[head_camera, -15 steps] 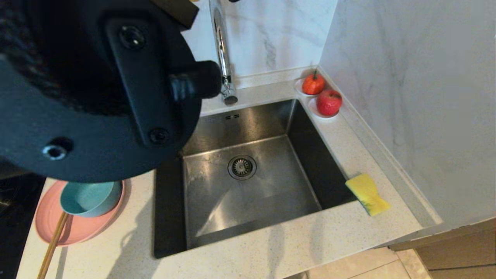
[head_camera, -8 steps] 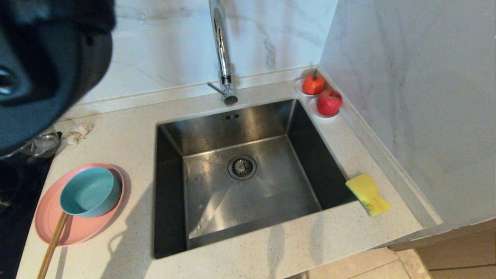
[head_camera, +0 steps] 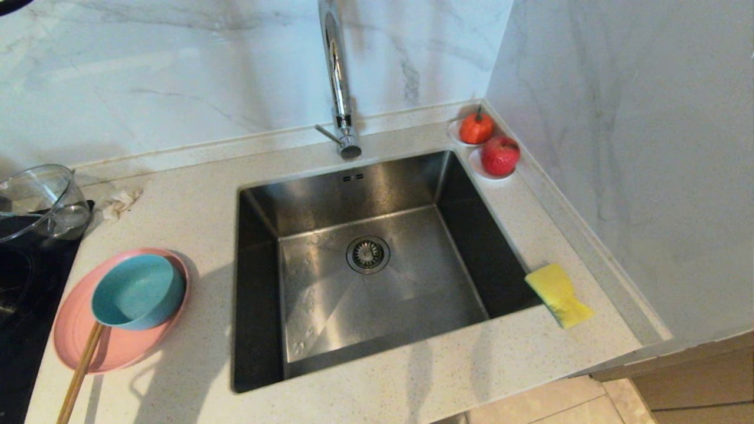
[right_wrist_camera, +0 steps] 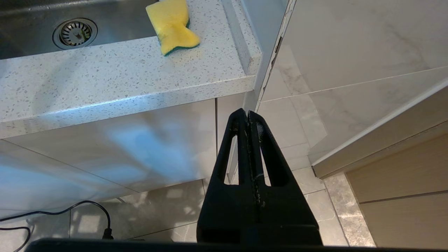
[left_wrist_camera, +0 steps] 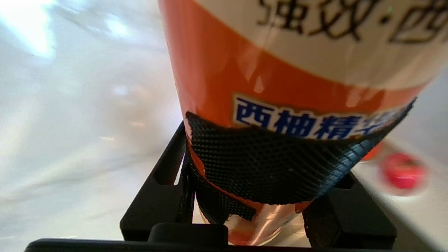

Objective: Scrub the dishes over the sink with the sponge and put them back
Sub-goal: Place the dish soap on the table

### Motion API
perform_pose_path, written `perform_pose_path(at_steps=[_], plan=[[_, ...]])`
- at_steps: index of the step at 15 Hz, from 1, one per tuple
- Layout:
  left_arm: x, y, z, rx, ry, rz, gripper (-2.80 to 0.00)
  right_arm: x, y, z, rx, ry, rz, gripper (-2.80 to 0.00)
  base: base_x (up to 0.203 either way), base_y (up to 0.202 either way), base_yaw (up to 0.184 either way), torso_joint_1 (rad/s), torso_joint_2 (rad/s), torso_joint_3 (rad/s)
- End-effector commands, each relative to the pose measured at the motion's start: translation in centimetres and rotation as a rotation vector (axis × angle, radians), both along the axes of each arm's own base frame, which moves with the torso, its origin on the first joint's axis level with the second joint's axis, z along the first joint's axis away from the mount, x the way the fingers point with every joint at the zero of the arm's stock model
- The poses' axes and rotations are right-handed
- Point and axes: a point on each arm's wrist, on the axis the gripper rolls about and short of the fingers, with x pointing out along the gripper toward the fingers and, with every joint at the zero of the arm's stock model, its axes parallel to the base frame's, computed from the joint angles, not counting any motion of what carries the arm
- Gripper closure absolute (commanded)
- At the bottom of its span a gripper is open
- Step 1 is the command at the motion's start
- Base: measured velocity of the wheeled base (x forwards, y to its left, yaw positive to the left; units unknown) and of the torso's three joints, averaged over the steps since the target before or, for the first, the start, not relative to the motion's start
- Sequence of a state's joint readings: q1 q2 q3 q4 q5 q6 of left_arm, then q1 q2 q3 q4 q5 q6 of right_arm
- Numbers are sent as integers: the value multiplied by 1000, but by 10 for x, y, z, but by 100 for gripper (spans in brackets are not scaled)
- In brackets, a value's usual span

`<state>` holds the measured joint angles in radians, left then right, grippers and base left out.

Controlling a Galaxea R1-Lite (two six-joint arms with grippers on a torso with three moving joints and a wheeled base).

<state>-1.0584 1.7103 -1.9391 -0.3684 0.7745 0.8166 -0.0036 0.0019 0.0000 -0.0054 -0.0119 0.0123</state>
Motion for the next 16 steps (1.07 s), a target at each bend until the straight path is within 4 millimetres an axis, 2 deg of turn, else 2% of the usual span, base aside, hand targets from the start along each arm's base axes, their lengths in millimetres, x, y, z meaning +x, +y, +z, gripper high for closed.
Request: perform_pose_path(at_steps=[1, 4, 8, 12, 14, 16], plan=[[1, 17, 2, -88, 46, -86, 0, 0, 0, 0, 0, 0, 0, 0, 0, 0, 0, 0, 0, 0], [8, 51, 2, -151, 131, -154, 0, 0, 0, 0, 0, 0, 0, 0, 0, 0, 0, 0, 0, 0], [12, 113, 4, -276, 173, -69, 0, 0, 0, 0, 0, 0, 0, 0, 0, 0, 0, 0, 0, 0], [11, 174, -14, -319, 204, 35, 0, 0, 0, 0, 0, 0, -1, 0, 0, 0, 0, 0, 0, 0], [19, 196, -19, -408, 207, 126, 0, 0, 0, 0, 0, 0, -1, 0, 0, 0, 0, 0, 0, 0], [35, 217, -35, -458, 240, 249, 0, 0, 0, 0, 0, 0, -1, 0, 0, 0, 0, 0, 0, 0]])
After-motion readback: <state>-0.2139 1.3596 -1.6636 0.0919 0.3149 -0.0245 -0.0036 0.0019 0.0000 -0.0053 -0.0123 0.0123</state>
